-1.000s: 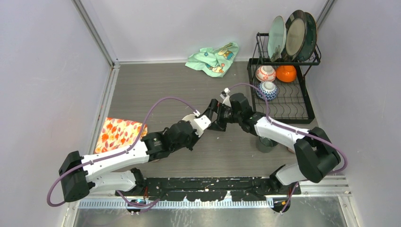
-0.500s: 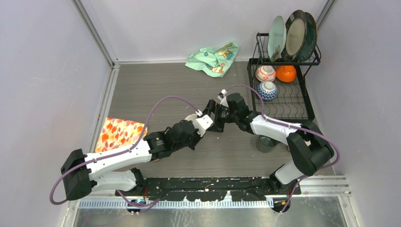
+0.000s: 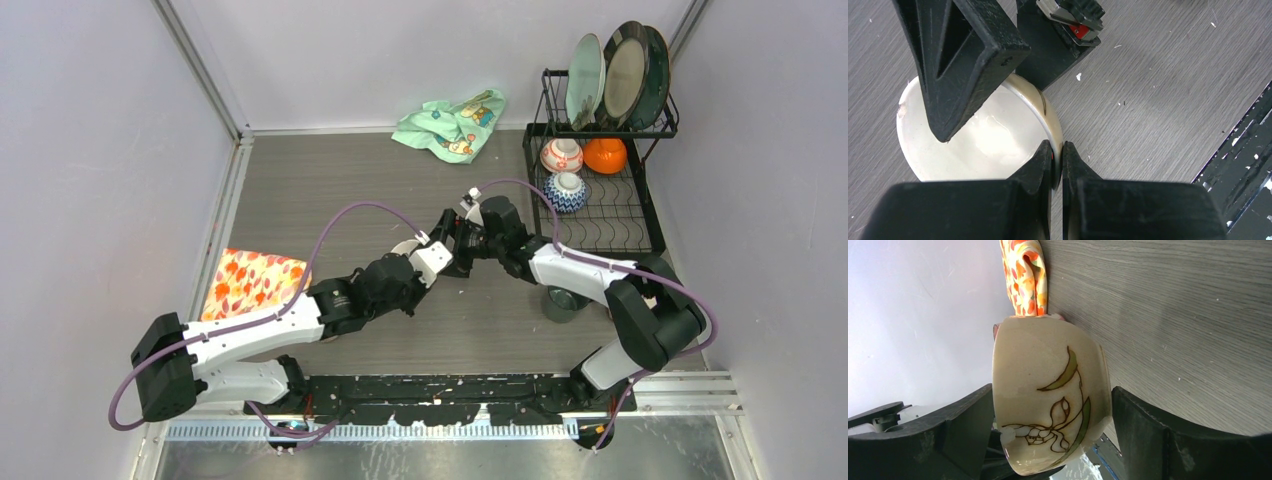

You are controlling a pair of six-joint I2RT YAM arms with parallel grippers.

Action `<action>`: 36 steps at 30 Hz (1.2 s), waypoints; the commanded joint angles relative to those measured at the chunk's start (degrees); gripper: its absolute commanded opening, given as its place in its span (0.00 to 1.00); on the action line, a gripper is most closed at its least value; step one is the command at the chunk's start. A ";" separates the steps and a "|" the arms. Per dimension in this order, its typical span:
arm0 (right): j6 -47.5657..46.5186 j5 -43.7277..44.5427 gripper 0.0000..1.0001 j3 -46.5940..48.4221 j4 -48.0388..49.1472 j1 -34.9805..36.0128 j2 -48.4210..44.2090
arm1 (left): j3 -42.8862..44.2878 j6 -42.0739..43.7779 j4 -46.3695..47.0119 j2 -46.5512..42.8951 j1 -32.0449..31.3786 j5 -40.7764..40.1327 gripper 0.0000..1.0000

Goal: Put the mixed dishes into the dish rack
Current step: Pick up the bowl from the center of the board.

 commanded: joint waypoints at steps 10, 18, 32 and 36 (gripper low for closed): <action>1.30 -4.09 0.88 -0.92 5.08 0.46 1.46 | 0.21 0.83 9.41 -0.95 -0.30 -2.43 0.00; 3.62 -3.59 0.67 -2.59 9.09 0.38 1.31 | 0.55 -1.03 6.90 -0.20 -0.19 -3.32 0.00; 15.80 -1.76 0.55 -5.89 25.46 -2.92 4.61 | 3.44 -8.67 -0.86 0.98 -0.20 -4.66 0.19; 16.92 -1.67 0.54 -6.00 26.59 -4.46 4.98 | 4.66 -11.16 -1.93 1.77 -0.10 -3.92 0.26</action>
